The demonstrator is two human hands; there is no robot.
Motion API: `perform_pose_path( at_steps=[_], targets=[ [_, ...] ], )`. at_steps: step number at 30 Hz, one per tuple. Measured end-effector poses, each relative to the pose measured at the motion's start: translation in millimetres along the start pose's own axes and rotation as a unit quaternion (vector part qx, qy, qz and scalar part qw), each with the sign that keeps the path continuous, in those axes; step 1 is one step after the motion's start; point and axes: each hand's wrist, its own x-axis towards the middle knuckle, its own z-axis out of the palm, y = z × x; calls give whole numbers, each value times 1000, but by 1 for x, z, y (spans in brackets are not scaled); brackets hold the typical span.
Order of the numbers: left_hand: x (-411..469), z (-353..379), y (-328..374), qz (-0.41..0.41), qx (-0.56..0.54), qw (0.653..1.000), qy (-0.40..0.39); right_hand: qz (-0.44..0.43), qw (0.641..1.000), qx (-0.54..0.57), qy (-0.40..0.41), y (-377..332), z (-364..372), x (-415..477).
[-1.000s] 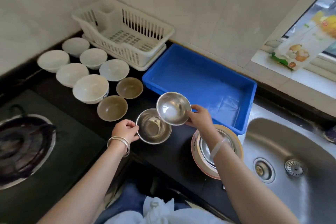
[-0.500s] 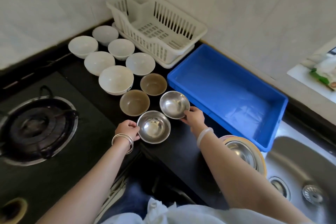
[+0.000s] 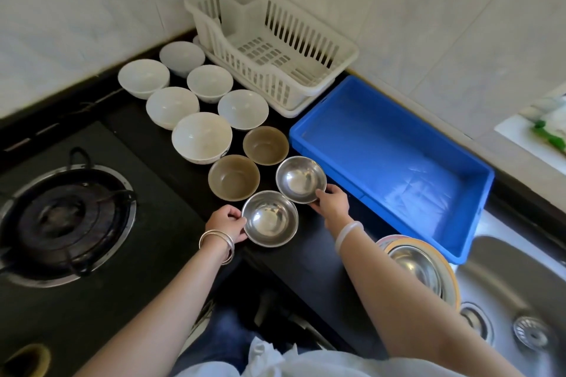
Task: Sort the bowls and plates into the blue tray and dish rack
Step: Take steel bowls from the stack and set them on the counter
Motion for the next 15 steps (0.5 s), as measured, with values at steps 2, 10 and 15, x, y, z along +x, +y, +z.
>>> perform_pose_path(
  at_steps=[2, 10, 15],
  targets=[
    [0, 0, 0, 1, -1, 1000, -1, 1, 1000, 7, 1, 1, 1, 1],
    [1, -1, 3, 5, -13, 1000, 8, 17, 1000, 16, -19, 2, 2, -2],
    [3, -2, 2, 24, -10, 999, 22, 12, 999, -16, -28, 2, -2, -6]
  ],
)
